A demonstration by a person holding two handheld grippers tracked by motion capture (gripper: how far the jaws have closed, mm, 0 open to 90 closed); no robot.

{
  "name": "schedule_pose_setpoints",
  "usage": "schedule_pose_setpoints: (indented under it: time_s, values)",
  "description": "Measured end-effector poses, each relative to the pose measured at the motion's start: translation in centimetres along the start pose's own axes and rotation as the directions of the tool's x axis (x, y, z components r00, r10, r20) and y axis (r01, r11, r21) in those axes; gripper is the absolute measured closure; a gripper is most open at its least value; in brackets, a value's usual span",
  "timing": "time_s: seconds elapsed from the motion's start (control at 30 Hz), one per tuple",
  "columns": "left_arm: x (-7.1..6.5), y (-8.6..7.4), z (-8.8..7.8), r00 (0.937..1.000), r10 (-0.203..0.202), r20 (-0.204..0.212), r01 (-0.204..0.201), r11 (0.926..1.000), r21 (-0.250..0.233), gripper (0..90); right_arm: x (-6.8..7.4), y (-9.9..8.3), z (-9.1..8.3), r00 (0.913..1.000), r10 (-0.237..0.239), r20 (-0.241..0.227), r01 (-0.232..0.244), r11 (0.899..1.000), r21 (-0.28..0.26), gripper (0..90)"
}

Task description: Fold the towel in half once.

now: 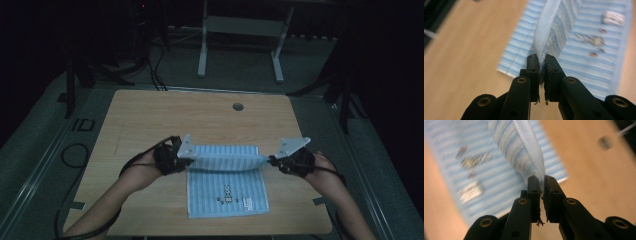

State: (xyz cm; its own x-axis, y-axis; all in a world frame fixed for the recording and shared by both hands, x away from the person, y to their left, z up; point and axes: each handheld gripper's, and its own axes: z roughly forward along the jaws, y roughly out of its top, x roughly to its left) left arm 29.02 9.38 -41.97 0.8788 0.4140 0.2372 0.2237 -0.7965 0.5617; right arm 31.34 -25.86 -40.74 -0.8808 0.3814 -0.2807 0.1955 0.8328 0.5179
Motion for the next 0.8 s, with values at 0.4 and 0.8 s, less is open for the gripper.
schedule_pose_setpoints:
  time_s: [0.4,0.8]
  values:
    - [-5.3,-4.1,4.4,0.9911,-0.01,0.133,-0.001,0.9968,0.08,82.2,5.1,-4.7,3.5,0.989,0.031,-0.144,-0.02,0.997,0.078,83.2]
    - [-7.2,-4.2,4.0,0.9788,0.007,0.205,-0.03,0.9935,0.11,58.9,6.3,-6.8,2.4,0.9811,0.051,-0.187,-0.037,0.996,0.079,63.5]
